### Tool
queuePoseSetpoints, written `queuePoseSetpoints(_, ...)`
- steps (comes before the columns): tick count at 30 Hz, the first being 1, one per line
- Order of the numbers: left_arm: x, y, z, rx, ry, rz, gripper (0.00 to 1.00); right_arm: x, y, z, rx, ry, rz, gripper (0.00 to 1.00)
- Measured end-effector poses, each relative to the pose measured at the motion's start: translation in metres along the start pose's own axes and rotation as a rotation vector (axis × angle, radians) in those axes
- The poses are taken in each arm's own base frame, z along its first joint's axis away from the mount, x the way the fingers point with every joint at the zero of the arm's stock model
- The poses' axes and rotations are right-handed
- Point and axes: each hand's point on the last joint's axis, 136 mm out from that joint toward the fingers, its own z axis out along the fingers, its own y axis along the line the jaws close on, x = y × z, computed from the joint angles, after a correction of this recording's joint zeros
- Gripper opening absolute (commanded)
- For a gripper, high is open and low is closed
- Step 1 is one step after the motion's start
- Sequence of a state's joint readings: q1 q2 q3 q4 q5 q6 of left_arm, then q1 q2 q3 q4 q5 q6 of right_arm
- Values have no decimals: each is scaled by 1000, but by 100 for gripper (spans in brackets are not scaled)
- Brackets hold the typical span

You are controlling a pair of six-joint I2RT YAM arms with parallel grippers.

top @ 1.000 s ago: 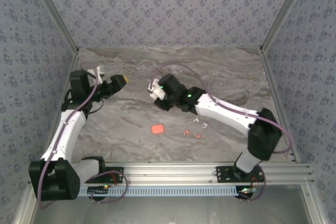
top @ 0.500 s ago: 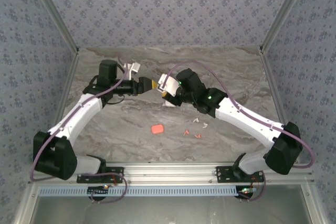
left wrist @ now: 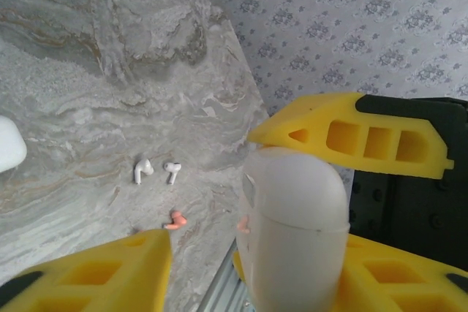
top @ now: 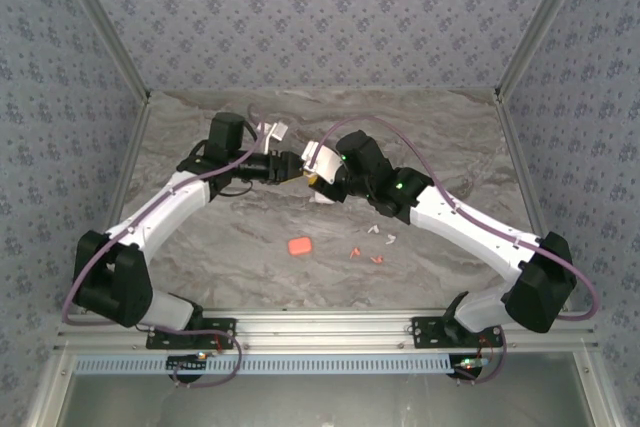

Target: Insert the wireless bluetooth earbuds into the charging case

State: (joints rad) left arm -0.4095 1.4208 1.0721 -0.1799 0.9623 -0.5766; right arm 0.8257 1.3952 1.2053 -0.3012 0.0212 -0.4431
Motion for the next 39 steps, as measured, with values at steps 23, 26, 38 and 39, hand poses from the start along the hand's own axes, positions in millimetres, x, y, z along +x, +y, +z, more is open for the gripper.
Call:
queuePoseSetpoints(23, -10, -12, 2, 25, -22, 68, 14, 9, -8, -2, -75, -13, 123, 91)
queuePoseSetpoints(26, -16, -17, -1, 15, -74, 124, 10, 12, -23, -21, -83, -74, 212, 100)
queuePoseSetpoints(38, -7, -46, 5, 10, -290, 482, 7, 19, -58, -69, -156, -311, 553, 100)
queuePoseSetpoints(39, -7, -49, 5, 13, -302, 506, 6, 17, -57, -70, -169, -320, 565, 100)
